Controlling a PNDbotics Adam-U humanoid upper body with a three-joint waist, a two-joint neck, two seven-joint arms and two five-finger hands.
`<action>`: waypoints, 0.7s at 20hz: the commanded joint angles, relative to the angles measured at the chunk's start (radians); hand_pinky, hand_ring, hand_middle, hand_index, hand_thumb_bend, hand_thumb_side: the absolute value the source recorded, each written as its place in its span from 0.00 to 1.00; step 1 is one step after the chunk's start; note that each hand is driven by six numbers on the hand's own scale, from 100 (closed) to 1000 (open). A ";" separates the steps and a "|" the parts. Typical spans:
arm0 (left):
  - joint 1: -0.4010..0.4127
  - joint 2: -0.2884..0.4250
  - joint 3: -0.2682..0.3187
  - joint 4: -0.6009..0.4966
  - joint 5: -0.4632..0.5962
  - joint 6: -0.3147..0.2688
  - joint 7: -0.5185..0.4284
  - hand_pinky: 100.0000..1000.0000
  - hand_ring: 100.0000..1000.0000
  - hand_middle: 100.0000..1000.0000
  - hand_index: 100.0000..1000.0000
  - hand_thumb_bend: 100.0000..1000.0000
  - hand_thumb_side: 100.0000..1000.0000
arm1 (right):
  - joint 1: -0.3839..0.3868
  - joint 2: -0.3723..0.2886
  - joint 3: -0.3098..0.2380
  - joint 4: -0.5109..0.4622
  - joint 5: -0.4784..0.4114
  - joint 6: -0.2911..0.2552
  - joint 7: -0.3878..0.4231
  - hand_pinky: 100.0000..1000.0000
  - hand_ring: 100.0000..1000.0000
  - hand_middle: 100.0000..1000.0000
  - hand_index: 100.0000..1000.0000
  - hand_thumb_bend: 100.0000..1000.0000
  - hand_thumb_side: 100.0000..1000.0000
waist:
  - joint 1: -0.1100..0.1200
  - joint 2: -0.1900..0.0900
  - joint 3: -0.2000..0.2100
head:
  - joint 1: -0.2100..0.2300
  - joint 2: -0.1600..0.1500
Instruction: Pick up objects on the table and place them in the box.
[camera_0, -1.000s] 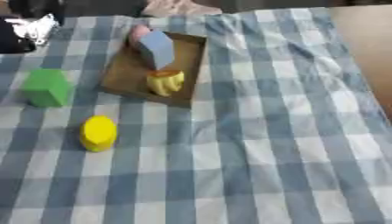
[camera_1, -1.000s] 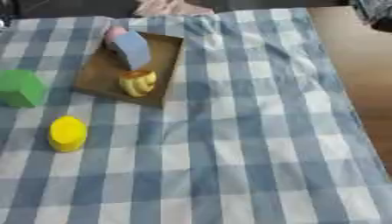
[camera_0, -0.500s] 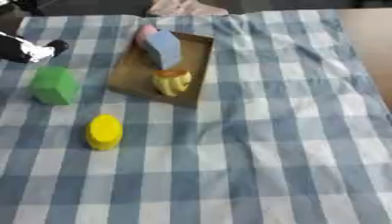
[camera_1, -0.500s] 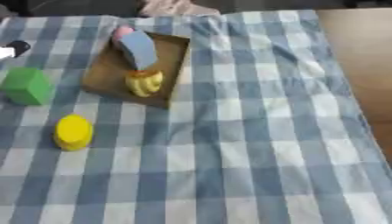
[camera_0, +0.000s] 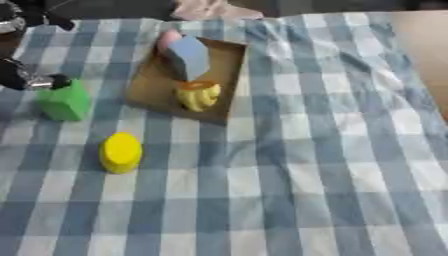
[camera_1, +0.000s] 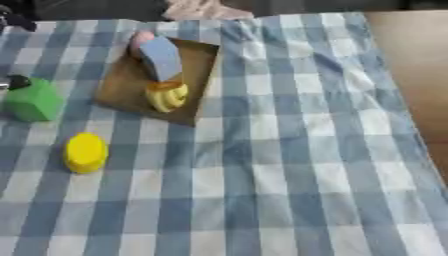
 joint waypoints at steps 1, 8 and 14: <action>-0.015 0.038 0.039 -0.006 -0.049 -0.047 -0.044 1.00 0.99 0.86 0.97 0.36 0.48 | 0.000 -0.043 -0.019 -0.009 0.003 0.003 0.006 0.81 0.59 0.40 0.74 0.00 0.41 | 0.003 -0.017 0.004 | -0.010 -0.014; 0.028 0.086 0.042 -0.022 -0.124 -0.102 -0.040 1.00 0.99 0.88 0.97 0.51 0.56 | 0.021 -0.052 -0.025 -0.004 0.021 0.003 0.010 0.82 0.59 0.40 0.74 0.00 0.41 | 0.017 -0.010 0.013 | -0.029 -0.001; 0.055 0.107 0.018 -0.035 -0.181 -0.109 -0.049 1.00 0.99 0.89 0.98 0.58 0.24 | 0.027 -0.045 -0.025 -0.002 0.025 0.006 0.012 0.82 0.58 0.39 0.73 0.00 0.41 | 0.021 -0.003 0.012 | -0.023 0.000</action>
